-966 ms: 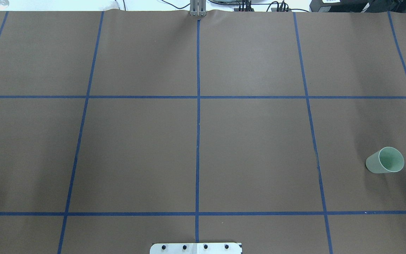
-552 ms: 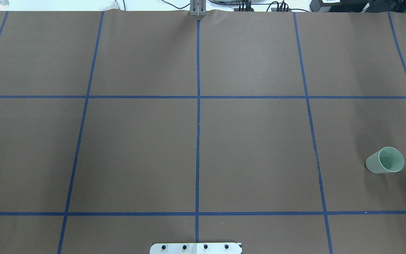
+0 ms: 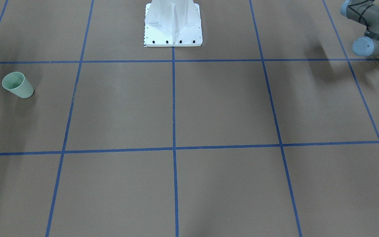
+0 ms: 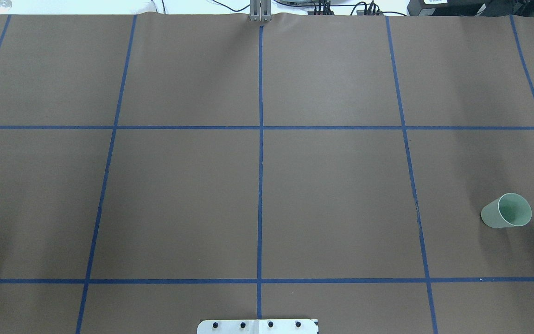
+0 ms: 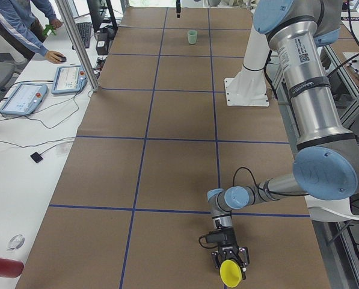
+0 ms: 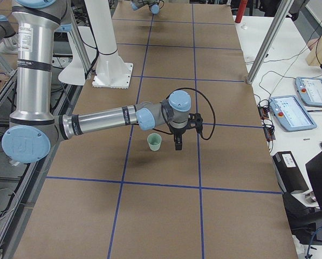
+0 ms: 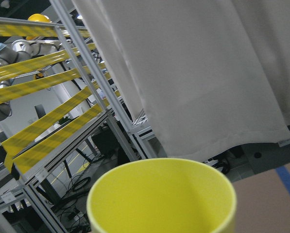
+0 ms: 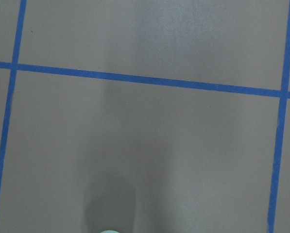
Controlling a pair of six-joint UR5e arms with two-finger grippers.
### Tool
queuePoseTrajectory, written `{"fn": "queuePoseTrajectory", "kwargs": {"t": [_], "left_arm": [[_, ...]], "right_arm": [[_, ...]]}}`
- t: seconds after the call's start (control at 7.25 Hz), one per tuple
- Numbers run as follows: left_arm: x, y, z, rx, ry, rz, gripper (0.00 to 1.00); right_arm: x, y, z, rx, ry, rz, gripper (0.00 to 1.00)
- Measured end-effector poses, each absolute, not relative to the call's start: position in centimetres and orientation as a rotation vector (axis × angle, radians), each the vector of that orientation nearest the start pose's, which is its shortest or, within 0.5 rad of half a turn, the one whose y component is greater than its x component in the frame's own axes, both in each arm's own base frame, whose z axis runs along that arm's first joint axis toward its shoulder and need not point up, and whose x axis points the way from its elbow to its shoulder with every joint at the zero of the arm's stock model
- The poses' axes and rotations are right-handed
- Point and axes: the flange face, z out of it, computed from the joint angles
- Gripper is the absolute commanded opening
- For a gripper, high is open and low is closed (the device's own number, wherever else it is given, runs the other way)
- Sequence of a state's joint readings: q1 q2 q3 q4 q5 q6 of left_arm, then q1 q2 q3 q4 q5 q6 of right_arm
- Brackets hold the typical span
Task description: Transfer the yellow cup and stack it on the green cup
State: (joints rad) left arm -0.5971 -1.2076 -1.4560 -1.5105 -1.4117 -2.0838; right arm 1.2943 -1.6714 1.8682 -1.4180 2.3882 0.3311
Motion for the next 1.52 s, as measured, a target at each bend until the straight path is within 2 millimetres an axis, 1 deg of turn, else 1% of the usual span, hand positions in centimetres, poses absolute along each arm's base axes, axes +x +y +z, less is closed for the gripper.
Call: {"fn": "queuePoseTrajectory", "kwargs": {"t": [0.14, 0.28, 0.41, 0.55, 0.69, 0.83, 0.97, 1.1, 1.24, 1.38, 1.52], "left_arm": [[10.8, -30.9, 85.3, 0.231, -0.531, -1.029, 0.00], [11.2, -37.1, 81.9, 0.341, -0.486, -1.030, 0.00], [12.5, -42.4, 78.0, 0.434, -0.425, -1.030, 0.00], [14.6, -46.7, 74.0, 0.522, -0.342, -1.013, 0.00], [17.7, -50.7, 69.2, 0.614, -0.236, -0.960, 0.00], [21.4, -53.9, 64.0, 0.689, -0.122, -0.895, 0.00], [25.2, -56.8, 57.9, 0.757, -0.001, -0.804, 0.00], [28.6, -58.6, 52.2, 0.810, 0.112, -0.674, 0.00], [31.9, -59.0, 47.4, 0.865, 0.243, -0.524, 0.00], [34.8, -58.7, 43.0, 0.928, 0.369, -0.395, 0.00], [38.2, -57.4, 39.9, 0.963, 0.459, -0.283, 0.00]], "right_arm": [[-6.9, -45.8, 54.0, 0.063, -0.885, -0.094, 1.00], [-7.2, -45.8, 54.2, 0.057, -0.891, -0.102, 1.00], [-8.0, -45.9, 54.0, 0.058, -0.894, -0.119, 1.00], [-8.6, -46.1, 53.7, 0.061, -0.893, -0.133, 1.00], [-8.9, -46.4, 53.4, 0.068, -0.893, -0.142, 1.00], [-9.0, -46.7, 52.8, 0.078, -0.895, -0.147, 1.00], [-9.1, -46.8, 52.2, 0.088, -0.901, -0.152, 1.00], [-9.2, -46.8, 51.6, 0.096, -0.910, -0.158, 1.00], [-9.2, -46.8, 51.2, 0.099, -0.920, -0.163, 1.00], [-9.3, -46.7, 51.1, 0.095, -0.927, -0.164, 1.00], [-9.3, -46.7, 50.9, 0.093, -0.933, -0.159, 1.00]]}}
